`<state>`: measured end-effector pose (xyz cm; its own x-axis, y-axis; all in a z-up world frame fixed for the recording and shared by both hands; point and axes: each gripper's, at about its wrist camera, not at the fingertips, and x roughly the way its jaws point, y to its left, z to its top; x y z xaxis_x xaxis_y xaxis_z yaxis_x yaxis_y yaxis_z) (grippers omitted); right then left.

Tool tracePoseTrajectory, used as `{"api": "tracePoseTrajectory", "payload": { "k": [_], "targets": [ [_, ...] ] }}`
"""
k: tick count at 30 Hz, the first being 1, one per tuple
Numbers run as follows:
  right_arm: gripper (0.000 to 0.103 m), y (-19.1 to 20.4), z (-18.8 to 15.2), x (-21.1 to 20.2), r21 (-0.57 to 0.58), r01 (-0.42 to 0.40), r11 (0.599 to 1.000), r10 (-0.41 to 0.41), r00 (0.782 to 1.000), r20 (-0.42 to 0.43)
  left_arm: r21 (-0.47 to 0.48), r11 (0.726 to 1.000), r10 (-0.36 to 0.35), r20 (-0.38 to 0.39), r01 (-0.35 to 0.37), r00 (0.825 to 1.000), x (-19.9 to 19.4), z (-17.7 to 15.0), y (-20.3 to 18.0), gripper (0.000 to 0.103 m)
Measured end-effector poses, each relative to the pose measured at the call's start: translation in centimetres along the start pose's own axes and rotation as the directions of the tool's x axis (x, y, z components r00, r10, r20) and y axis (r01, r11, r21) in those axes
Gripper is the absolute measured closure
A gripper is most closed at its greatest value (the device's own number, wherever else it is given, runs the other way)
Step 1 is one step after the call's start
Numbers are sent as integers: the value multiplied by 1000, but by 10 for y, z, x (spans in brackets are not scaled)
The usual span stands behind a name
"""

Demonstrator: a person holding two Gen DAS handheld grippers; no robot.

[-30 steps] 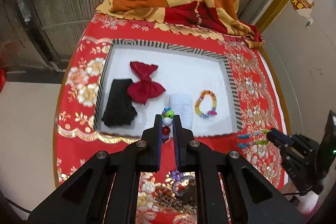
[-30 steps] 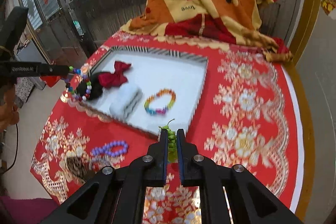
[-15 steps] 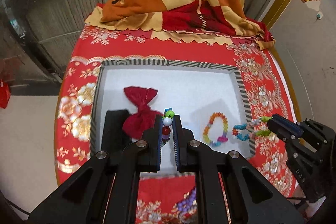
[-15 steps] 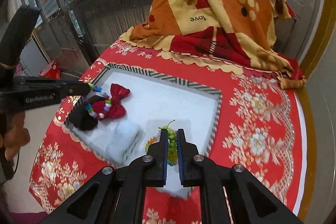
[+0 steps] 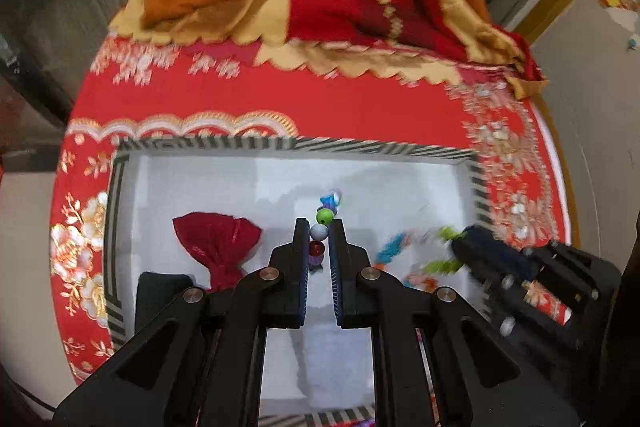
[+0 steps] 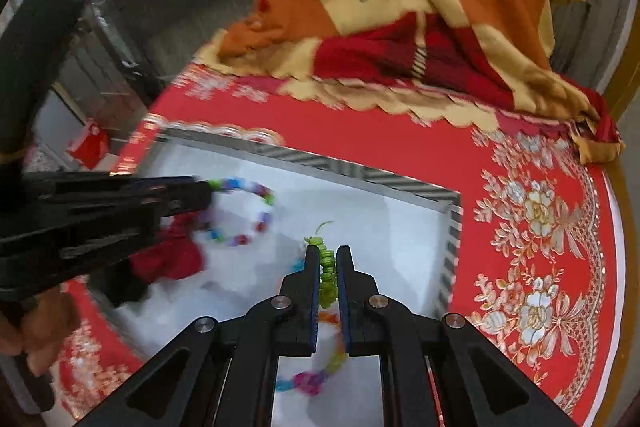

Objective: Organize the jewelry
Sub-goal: 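Carry both held bracelets over the white tray, then open both grippers to drop the bracelets into the tray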

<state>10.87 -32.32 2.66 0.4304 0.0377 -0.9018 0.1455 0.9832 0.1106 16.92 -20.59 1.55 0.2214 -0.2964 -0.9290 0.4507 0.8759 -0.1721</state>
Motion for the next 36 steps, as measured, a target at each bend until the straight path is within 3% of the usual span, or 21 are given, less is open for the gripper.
{"api": "tracePoseTrajectory", "payload": {
  "k": [7,12,14,16,18,25,36],
  "targets": [
    [96,-24,-1,33,62,22,998,-19,999,-45,-37,998,45,-48,-47,998,27,-7,25,95],
    [95,-24,0,45,55,33,998,-29,997,-70,-49,997,60,-40,-62,997,29,-12,28,94],
    [93,-27,-1,43,73,24,997,-20,998,-63,-45,996,70,-29,-71,997,27,-14,27,87],
    [81,-29,-3,40,89,11,996,-7,999,-53,-41,995,86,-17,-86,996,23,-17,26,61],
    [75,-27,-6,29,97,-7,995,10,1000,-25,-47,995,86,-2,-86,996,17,-20,27,59],
    [75,-10,-26,-22,88,-71,994,64,995,73,-33,993,117,54,-115,992,-12,-37,20,58],
    [74,21,-74,-77,77,-75,994,66,992,109,-22,988,153,146,-151,977,-67,-89,12,58]
  ]
}}
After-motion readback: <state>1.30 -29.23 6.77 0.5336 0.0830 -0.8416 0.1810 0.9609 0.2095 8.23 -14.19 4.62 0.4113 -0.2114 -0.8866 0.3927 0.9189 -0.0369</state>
